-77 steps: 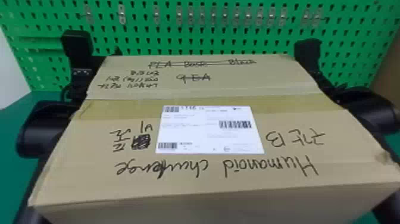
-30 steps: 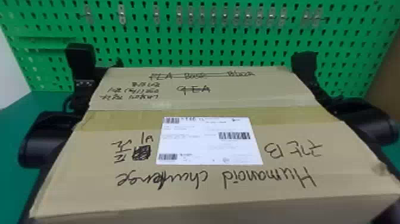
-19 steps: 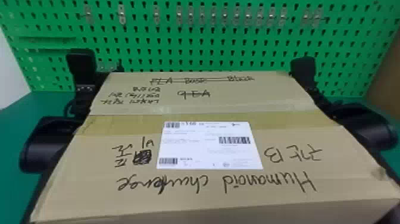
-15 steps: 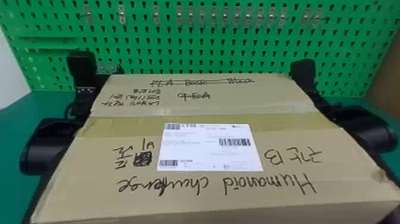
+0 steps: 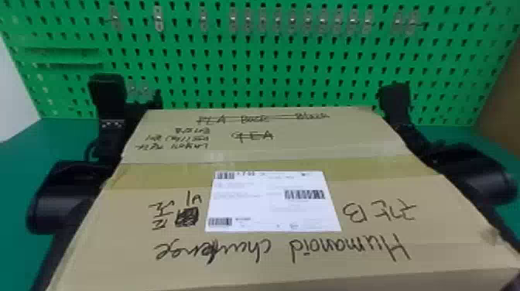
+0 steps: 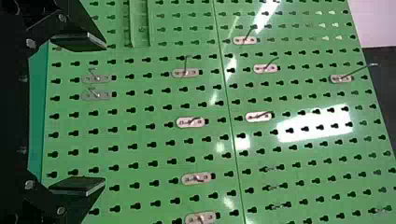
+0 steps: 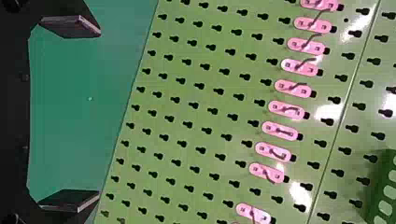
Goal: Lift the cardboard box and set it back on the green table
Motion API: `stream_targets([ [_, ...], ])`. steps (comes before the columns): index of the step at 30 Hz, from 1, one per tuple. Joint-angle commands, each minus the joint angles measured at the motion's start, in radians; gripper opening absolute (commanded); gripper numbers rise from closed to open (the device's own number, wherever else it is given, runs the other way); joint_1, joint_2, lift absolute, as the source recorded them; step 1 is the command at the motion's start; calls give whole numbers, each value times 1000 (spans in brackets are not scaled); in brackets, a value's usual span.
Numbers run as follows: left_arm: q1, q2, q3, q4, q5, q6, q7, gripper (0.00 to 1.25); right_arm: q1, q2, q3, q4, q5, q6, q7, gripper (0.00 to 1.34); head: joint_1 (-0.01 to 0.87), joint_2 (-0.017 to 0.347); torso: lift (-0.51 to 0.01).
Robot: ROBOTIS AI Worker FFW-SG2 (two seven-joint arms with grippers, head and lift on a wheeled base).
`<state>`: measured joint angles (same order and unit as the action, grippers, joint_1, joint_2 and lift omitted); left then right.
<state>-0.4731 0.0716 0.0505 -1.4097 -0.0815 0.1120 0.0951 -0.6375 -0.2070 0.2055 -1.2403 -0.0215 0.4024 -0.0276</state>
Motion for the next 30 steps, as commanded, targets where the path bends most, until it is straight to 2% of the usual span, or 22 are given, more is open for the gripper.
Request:
stream_targets([
  [1,8,0,0,0,0,0,0,1002,9,-3,-5,-4,0,-1,0,1250,566,54,-183],
  [30,27,0,-1,0,0,0,0,1002,39,-9,-15,-5,-3,-8,0,1250,566,54,-183],
])
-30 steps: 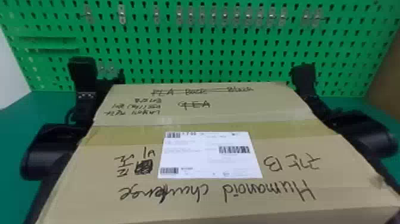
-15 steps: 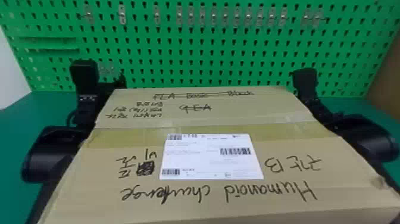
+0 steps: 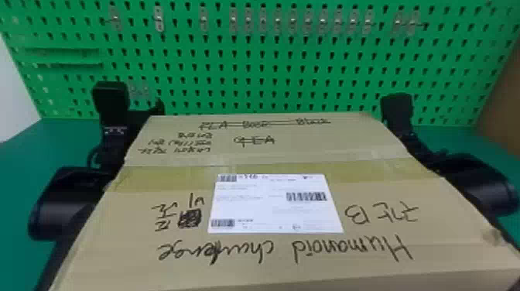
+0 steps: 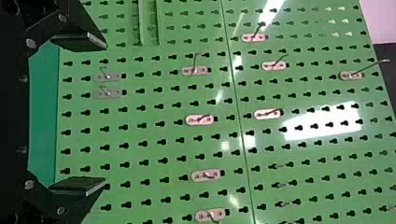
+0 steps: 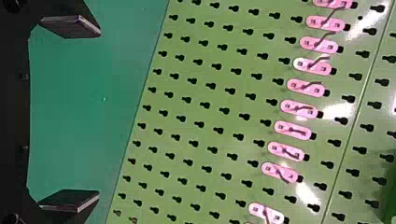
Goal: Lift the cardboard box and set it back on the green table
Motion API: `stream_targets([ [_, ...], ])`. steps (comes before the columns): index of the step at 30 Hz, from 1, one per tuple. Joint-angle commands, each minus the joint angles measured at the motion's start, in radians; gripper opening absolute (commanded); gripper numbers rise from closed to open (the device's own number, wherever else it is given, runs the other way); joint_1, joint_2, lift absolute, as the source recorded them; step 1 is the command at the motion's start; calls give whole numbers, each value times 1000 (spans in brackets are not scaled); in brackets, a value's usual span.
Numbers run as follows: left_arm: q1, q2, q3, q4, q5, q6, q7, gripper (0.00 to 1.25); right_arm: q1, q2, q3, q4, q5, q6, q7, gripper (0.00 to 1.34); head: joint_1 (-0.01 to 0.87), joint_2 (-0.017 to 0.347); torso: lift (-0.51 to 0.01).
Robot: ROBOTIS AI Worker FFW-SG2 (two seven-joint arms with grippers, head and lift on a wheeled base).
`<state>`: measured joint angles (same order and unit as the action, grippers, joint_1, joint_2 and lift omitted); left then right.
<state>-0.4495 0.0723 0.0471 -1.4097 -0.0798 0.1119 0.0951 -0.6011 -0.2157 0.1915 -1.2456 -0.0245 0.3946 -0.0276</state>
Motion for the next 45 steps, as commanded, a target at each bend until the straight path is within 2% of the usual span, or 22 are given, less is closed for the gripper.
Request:
stream_targets([
  [1,5,0,2,0,0,0,0,1002,4,-1,-1,0,0,0,0,1250,566,54,-183],
  [16,11,1,5,0,-3,0,0,1002,11,-8,-6,0,3,1,0,1250,566,54,-183],
  [35,26,35,7,-15,-15,25,-5,1002,32,-34,-37,-14,23,21,0,1250,566,54,-183],
  [45,43,57,28,-44,-25,48,-6,1002,43,-57,-67,-37,43,40,0,1250,566,54,-183],
])
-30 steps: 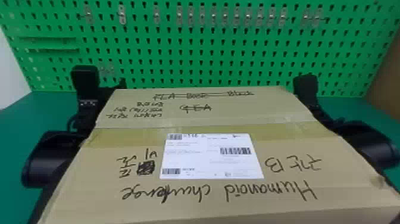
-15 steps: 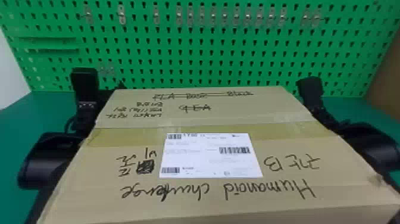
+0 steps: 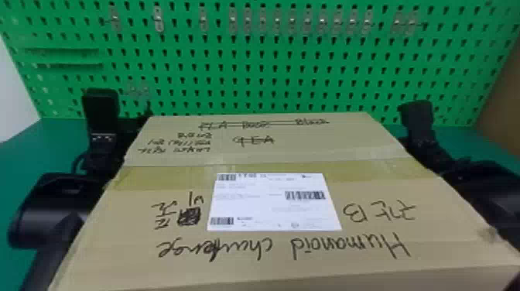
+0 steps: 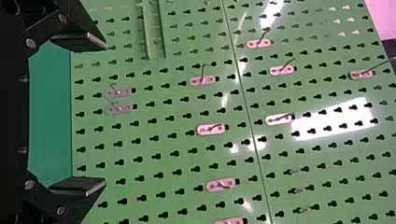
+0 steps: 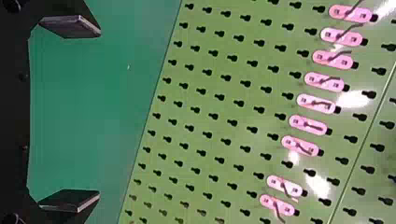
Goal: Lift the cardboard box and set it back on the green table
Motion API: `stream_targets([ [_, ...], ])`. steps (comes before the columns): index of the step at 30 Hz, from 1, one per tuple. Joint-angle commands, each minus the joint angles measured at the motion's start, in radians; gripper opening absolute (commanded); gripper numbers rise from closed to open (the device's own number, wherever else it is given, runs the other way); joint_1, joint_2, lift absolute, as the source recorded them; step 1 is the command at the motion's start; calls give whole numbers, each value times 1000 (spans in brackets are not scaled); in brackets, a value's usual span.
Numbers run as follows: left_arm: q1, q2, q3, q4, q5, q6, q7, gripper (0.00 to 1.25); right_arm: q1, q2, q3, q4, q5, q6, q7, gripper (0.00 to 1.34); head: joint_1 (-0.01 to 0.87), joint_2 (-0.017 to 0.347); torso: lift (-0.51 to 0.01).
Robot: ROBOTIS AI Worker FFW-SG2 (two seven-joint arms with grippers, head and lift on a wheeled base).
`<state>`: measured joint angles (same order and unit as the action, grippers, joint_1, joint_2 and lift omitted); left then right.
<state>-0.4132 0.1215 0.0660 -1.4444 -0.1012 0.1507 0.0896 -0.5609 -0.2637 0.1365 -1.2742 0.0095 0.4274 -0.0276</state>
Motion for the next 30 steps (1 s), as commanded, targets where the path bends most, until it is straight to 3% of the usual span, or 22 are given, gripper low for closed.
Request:
stream_targets([
  [1,7,7,12,-13,-3,9,-2,1002,4,-11,-15,-11,10,8,0,1250,566,54,-183],
  [30,44,35,89,-57,-41,30,-45,1002,59,-86,-110,-96,61,68,0,1250,566,54,-183],
])
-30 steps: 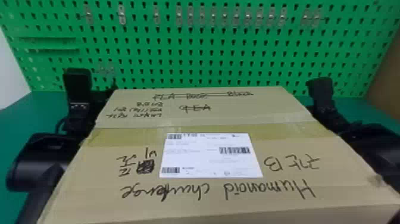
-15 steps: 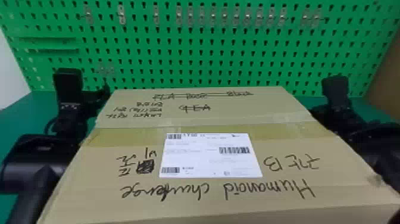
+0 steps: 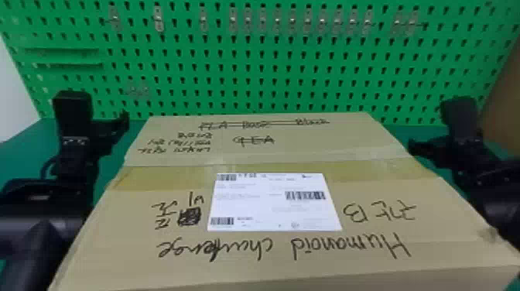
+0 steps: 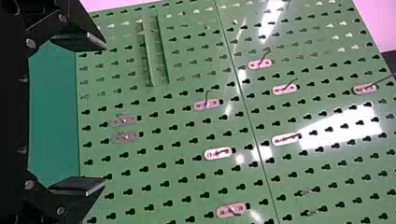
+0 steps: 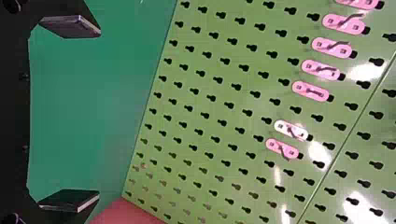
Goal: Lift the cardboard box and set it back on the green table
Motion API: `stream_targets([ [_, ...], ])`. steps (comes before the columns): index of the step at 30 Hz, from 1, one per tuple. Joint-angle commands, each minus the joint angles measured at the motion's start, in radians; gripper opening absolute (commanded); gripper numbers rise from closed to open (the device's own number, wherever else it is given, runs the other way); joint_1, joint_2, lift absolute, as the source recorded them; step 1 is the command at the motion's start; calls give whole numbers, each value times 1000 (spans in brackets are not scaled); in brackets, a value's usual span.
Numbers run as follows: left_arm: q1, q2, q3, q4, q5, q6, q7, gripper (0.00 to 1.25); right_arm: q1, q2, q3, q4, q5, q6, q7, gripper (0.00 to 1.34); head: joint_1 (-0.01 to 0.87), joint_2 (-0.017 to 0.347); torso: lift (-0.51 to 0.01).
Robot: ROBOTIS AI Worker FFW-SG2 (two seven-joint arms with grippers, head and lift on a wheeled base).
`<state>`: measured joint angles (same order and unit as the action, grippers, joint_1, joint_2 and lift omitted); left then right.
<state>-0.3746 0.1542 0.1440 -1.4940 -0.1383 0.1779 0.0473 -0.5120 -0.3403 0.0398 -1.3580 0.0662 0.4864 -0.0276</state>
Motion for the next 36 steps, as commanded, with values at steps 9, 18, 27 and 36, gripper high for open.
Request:
stream_targets([
  [9,28,12,42,-40,-11,21,-7,1002,26,-22,-41,-35,14,23,0,1250,566,54,-183],
  [18,33,10,57,-49,-14,21,-7,1003,46,-25,-89,-55,24,32,0,1250,566,54,-183],
  [27,29,8,60,-54,-15,21,-7,1003,47,-23,-93,-59,30,35,0,1250,566,54,-183],
  [36,26,4,60,-52,-17,21,-7,1002,44,-23,-89,-58,32,34,0,1250,566,54,-183],
])
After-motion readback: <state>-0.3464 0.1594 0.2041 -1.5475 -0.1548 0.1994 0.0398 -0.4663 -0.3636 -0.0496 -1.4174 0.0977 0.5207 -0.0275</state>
